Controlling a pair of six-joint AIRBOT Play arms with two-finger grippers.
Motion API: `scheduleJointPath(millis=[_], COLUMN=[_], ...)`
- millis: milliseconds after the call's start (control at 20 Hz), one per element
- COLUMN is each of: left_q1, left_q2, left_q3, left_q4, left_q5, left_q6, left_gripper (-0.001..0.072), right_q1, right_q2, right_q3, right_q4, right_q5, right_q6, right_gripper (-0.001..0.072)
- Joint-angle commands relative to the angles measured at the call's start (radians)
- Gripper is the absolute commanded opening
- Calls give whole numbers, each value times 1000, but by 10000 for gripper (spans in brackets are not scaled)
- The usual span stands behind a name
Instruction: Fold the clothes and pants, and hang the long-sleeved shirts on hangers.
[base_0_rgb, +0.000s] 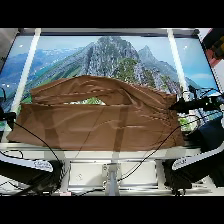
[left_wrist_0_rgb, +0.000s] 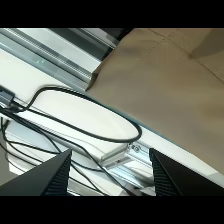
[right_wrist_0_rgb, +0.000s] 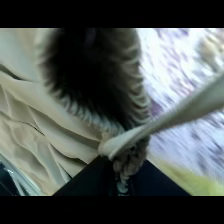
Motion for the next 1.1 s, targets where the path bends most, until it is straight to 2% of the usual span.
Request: scheduleJointPath(millis=[0,200,450,600,700,900,1050], left_q1=[0,0,-1,-4,-1,0,-1], left_q2=[0,0,0,0,0,-15,-68], left_q3=[0,0,13,111,168,177,177], left_q4=[0,-8,-115,-40,-182,-608,-769], left_q5=[13,72,162,257,332,485,559], left_q6=[40,43,134,85,83,195,223], left_gripper=[521,514,514,513,513,513,514], right_q1=[14,14,14,14,14,14,14], right_q2=[-4,10,13,13,13,13,13], right_q3=[0,1,1,1,1,1,1], right_q4=[-51,-31,-19,-13,10,42,50], right_q5=[19,28,60,96,94,94,81], right_q6=[-27,-25,-2,17,34,42,47], right_gripper=[42,42,42,42,42,42,43])
